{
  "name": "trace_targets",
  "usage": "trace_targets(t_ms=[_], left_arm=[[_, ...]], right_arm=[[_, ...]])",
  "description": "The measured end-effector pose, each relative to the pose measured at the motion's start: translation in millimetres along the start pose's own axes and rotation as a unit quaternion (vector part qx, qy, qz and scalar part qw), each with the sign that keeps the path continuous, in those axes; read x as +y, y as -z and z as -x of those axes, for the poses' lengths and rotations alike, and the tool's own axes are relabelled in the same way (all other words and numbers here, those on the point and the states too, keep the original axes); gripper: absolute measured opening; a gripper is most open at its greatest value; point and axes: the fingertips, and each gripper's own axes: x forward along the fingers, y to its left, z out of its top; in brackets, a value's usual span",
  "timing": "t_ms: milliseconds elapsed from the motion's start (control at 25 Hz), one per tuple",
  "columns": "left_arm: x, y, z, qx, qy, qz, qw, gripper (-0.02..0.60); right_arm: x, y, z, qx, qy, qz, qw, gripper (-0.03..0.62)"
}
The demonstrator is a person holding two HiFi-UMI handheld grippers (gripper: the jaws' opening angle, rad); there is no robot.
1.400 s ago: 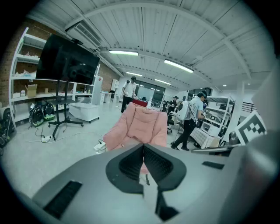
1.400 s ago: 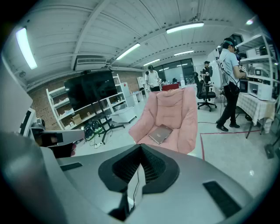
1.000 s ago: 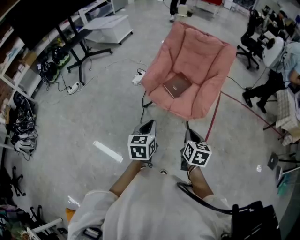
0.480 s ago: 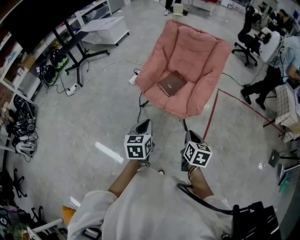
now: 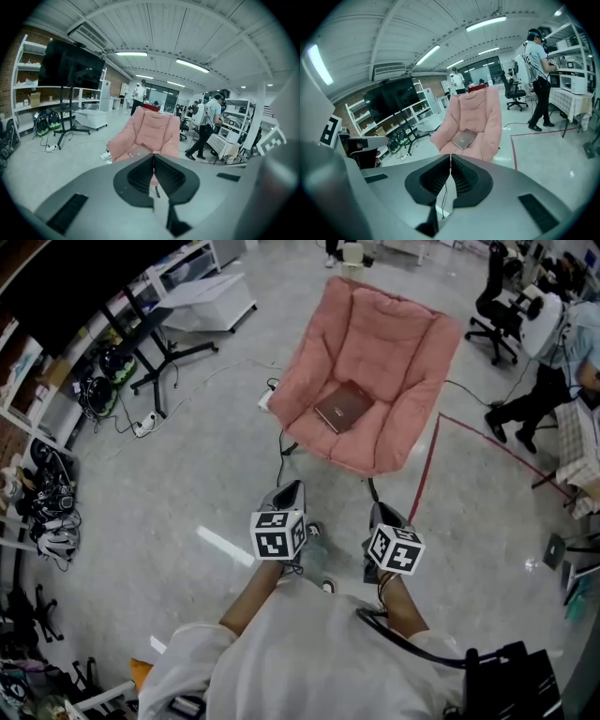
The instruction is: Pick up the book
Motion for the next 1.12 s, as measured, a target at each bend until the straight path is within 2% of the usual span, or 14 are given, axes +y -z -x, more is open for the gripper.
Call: trace_targets(t_ms=[400, 1120], left_arm=[[12.8, -24.8, -66.8, 0.013, 0.017, 0.003, 0.9998, 0.011], [92.7, -91.8, -171.0, 0.026, 0.028, 0.01, 0.9992, 0.009]], right_arm=[[-12.4, -32.6, -49.6, 0.015, 0.02, 0.007, 1.0, 0.032], [4.4, -107.8, -161.1, 0.033, 0.05, 0.027, 0.998, 0.032]])
